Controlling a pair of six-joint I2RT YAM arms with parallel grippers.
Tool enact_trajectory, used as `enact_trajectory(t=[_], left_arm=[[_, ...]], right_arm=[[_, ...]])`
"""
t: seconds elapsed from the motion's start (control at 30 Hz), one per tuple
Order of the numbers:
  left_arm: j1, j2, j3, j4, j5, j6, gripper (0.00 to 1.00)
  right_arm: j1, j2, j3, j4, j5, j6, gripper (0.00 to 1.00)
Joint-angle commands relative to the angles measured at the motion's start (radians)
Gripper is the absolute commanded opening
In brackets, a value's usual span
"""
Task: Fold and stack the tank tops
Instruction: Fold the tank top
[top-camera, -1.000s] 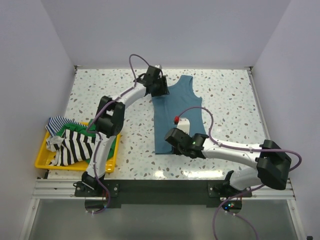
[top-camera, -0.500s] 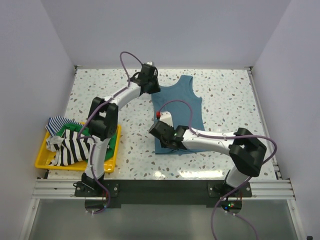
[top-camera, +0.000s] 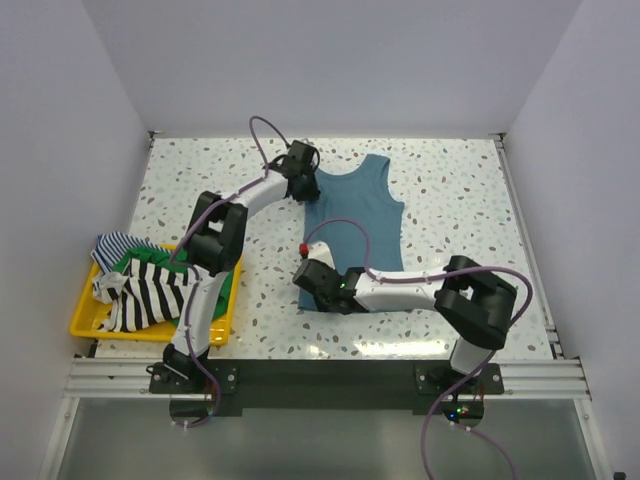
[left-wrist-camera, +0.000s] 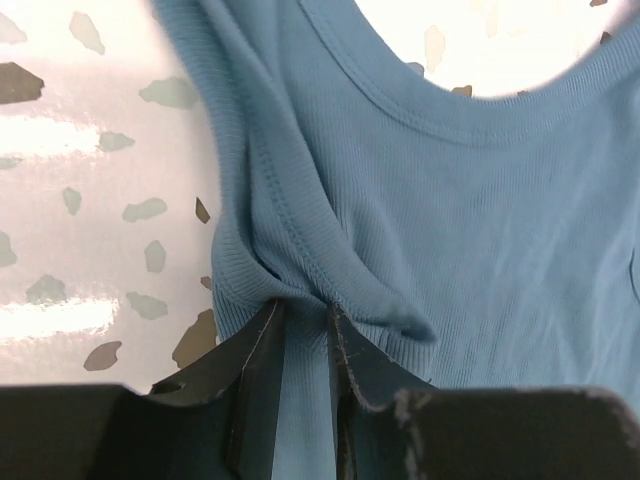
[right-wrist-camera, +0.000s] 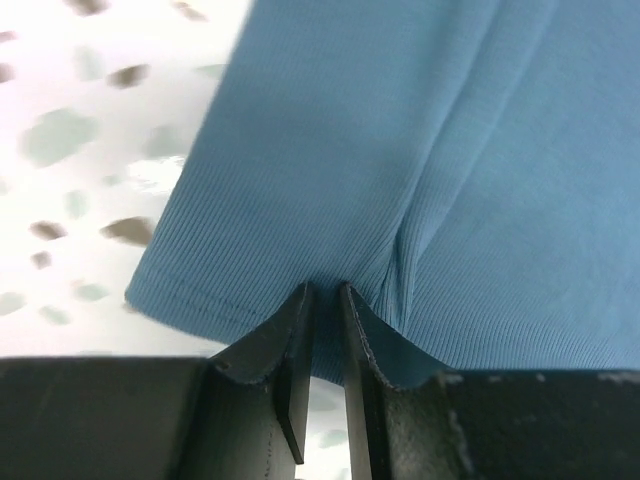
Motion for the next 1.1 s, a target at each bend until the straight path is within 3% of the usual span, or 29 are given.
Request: enact_trajectory(t=[0.0, 0.17, 0.33, 0.5, 0.6, 0.7, 0.83, 1.07], left_arm=[[0.002, 0.029, 0.04, -0.048, -0.091, 0.045, 0.29], [0.021, 0.003, 0.008, -0.038, -0.098, 0.065, 0.33], [0.03, -0.049, -0.002, 0.007, -0.051, 0.104, 0.39], [0.033, -0.15, -0.005, 0.079, 0.015, 0.131, 0.54], [0.032, -0.222, -0.006, 0.117, 0.038, 0.134, 0.61], [0.032, -0.284, -0.008, 0.117, 0.038, 0.128, 0.64], [0.012, -0.364, -0.087, 0.101, 0.041, 0.089, 0.63], [-0.161, -0.586, -0.478, 0.171, 0.041, 0.072, 0.55]], right_arm=[[0.074, 0.053, 0.028, 0.057, -0.116, -0.042, 0.21], [0.111, 0.104, 0.108, 0.083, -0.192, -0.022, 0.21], [0.096, 0.079, 0.157, 0.048, -0.127, 0.02, 0.31], [0.042, -0.108, 0.111, 0.083, -0.118, 0.038, 0.46], [-0.003, -0.232, 0.111, 0.036, -0.074, 0.036, 0.5], [-0.104, -0.324, 0.101, -0.041, -0.063, 0.041, 0.51], [-0.367, -0.347, 0.091, -0.103, -0.146, 0.009, 0.49], [-0.726, -0.235, 0.111, -0.092, -0.284, -0.06, 0.47]])
